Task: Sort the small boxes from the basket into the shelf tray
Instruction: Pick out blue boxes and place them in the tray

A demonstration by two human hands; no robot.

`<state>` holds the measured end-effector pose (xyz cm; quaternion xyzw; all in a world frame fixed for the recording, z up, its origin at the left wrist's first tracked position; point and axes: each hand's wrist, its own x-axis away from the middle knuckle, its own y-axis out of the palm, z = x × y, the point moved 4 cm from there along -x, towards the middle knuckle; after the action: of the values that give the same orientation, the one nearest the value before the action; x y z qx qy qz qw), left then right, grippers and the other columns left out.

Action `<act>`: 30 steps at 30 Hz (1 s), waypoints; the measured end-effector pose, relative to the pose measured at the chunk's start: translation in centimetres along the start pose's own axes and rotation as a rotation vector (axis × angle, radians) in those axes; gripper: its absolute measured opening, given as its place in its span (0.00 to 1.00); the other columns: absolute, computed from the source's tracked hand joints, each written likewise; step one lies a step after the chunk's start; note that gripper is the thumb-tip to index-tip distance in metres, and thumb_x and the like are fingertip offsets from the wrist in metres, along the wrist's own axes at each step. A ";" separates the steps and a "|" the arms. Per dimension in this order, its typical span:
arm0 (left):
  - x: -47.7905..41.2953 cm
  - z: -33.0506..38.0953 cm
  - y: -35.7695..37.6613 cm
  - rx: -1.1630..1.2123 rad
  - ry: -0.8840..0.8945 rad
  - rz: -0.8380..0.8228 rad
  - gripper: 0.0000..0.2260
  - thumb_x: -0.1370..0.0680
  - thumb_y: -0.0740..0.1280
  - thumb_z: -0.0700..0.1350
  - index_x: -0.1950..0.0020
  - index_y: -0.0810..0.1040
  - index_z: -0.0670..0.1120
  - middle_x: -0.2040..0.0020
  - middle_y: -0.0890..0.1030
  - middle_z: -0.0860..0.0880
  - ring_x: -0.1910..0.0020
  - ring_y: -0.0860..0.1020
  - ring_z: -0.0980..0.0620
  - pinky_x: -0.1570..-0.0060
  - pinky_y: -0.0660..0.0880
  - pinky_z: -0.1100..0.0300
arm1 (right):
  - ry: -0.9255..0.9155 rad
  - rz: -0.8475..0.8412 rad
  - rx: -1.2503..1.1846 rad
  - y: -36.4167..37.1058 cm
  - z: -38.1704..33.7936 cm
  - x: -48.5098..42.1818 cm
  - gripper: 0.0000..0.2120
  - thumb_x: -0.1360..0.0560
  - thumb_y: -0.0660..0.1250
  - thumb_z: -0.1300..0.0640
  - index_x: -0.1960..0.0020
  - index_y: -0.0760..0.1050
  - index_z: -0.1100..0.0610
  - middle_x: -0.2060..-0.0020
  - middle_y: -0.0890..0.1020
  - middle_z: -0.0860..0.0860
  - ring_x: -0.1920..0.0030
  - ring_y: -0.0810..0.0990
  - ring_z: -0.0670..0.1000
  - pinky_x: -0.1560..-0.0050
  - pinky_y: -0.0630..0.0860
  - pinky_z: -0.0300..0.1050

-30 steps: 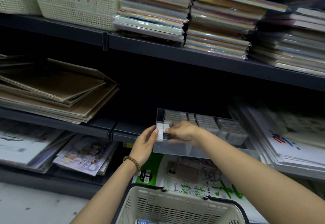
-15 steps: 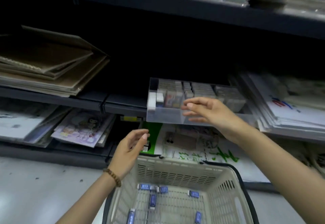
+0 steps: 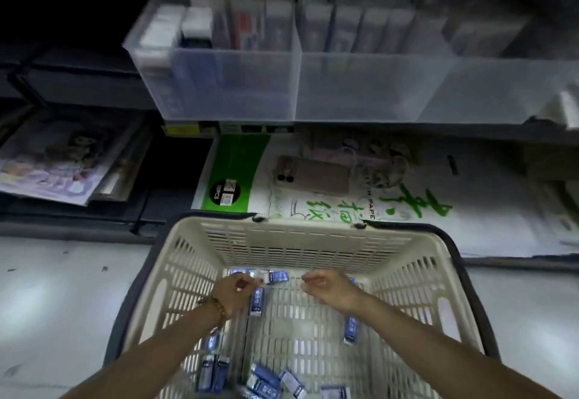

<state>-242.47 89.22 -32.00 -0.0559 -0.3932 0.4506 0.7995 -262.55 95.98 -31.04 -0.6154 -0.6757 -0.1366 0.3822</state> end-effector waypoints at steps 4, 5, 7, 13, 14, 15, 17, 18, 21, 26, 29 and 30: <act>-2.3 -3.8 1.3 -0.159 0.001 -0.038 0.16 0.28 0.71 0.40 0.41 0.78 0.38 0.44 0.79 0.40 0.44 0.78 0.44 0.44 0.73 0.58 | -0.143 -0.008 0.119 3.3 1.4 -4.3 0.21 0.24 0.67 0.58 0.32 0.70 0.58 0.37 0.75 0.57 0.37 0.74 0.53 0.41 0.69 0.37; -2.7 -4.4 1.6 -0.201 0.033 -0.058 0.19 0.29 0.73 0.42 0.39 0.77 0.41 0.42 0.78 0.42 0.42 0.76 0.45 0.42 0.72 0.57 | -0.192 0.011 0.147 3.9 1.6 -5.0 0.21 0.24 0.67 0.59 0.32 0.70 0.58 0.37 0.74 0.57 0.37 0.73 0.53 0.39 0.68 0.38; -3.2 -5.1 2.1 -0.299 0.114 -0.082 0.25 0.31 0.75 0.45 0.36 0.75 0.46 0.41 0.77 0.45 0.42 0.75 0.47 0.41 0.70 0.60 | -0.270 0.060 0.238 4.8 2.0 -6.0 0.22 0.24 0.67 0.58 0.31 0.70 0.55 0.36 0.73 0.53 0.36 0.72 0.51 0.38 0.66 0.37; -3.0 -6.1 3.0 -0.276 0.232 0.044 0.21 0.34 0.77 0.48 0.44 0.76 0.50 0.49 0.76 0.53 0.52 0.76 0.54 0.49 0.75 0.59 | -0.335 0.255 0.417 5.0 2.9 -6.1 0.15 0.27 0.70 0.56 0.41 0.77 0.54 0.46 0.76 0.49 0.44 0.74 0.48 0.49 0.70 0.41; -2.7 -6.1 3.1 -0.223 0.216 0.066 0.19 0.35 0.78 0.47 0.47 0.76 0.51 0.51 0.77 0.54 0.54 0.77 0.55 0.53 0.76 0.60 | -0.322 0.281 0.401 5.0 3.0 -5.9 0.13 0.28 0.71 0.57 0.44 0.78 0.54 0.47 0.77 0.48 0.45 0.74 0.48 0.50 0.70 0.41; -2.5 -6.2 3.3 -0.160 0.192 0.069 0.18 0.34 0.78 0.45 0.49 0.74 0.52 0.54 0.79 0.54 0.57 0.78 0.57 0.56 0.76 0.62 | -0.307 0.306 0.374 5.0 3.0 -5.8 0.11 0.29 0.71 0.57 0.46 0.79 0.54 0.49 0.78 0.48 0.47 0.75 0.47 0.52 0.70 0.40; -2.3 -6.3 3.8 -0.009 0.127 0.066 0.17 0.33 0.76 0.40 0.53 0.72 0.52 0.60 0.81 0.52 0.62 0.79 0.56 0.61 0.77 0.64 | -0.276 0.332 0.318 5.1 3.2 -5.7 0.09 0.29 0.72 0.58 0.49 0.78 0.53 0.51 0.79 0.46 0.54 0.75 0.45 0.58 0.67 0.38; -2.2 -6.2 3.8 0.100 0.091 0.095 0.16 0.32 0.75 0.36 0.55 0.71 0.50 0.61 0.81 0.50 0.61 0.80 0.53 0.61 0.78 0.62 | -0.262 0.328 0.300 5.3 3.2 -5.8 0.09 0.29 0.72 0.58 0.49 0.78 0.52 0.52 0.79 0.46 0.58 0.73 0.44 0.60 0.65 0.37; -1.6 -6.5 3.6 0.507 -0.095 0.306 0.13 0.30 0.70 0.29 0.57 0.72 0.45 0.61 0.78 0.47 0.59 0.79 0.48 0.56 0.79 0.57 | -0.238 0.295 0.275 5.9 3.0 -6.3 0.11 0.28 0.70 0.59 0.46 0.78 0.53 0.52 0.77 0.47 0.58 0.73 0.43 0.58 0.69 0.38; -1.7 -5.7 3.1 0.984 -0.340 0.343 0.06 0.25 0.66 0.33 0.55 0.77 0.43 0.60 0.80 0.45 0.67 0.80 0.54 0.69 0.78 0.68 | -0.167 0.287 0.008 5.1 3.0 -6.2 0.09 0.27 0.70 0.63 0.47 0.79 0.65 0.56 0.80 0.56 0.61 0.75 0.47 0.63 0.70 0.29; -1.3 -4.7 4.2 1.057 -0.464 0.149 0.03 0.23 0.63 0.36 0.54 0.77 0.40 0.65 0.84 0.44 0.68 0.82 0.51 0.72 0.78 0.65 | -0.065 0.247 -0.405 4.8 3.1 -4.2 0.09 0.23 0.65 0.64 0.45 0.79 0.66 0.64 0.82 0.53 0.70 0.78 0.42 0.69 0.72 0.29; -1.0 -4.4 4.8 1.018 -0.476 0.057 0.04 0.22 0.63 0.37 0.52 0.76 0.39 0.64 0.84 0.43 0.67 0.83 0.50 0.70 0.79 0.63 | -0.040 0.217 -0.482 4.9 3.2 -3.4 0.09 0.23 0.64 0.64 0.45 0.79 0.62 0.65 0.82 0.50 0.71 0.78 0.41 0.69 0.74 0.31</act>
<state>-242.99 92.41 -37.73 0.4296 -0.2943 0.6052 0.6022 -259.20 96.59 -36.89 -0.7599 -0.5614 -0.2395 0.2236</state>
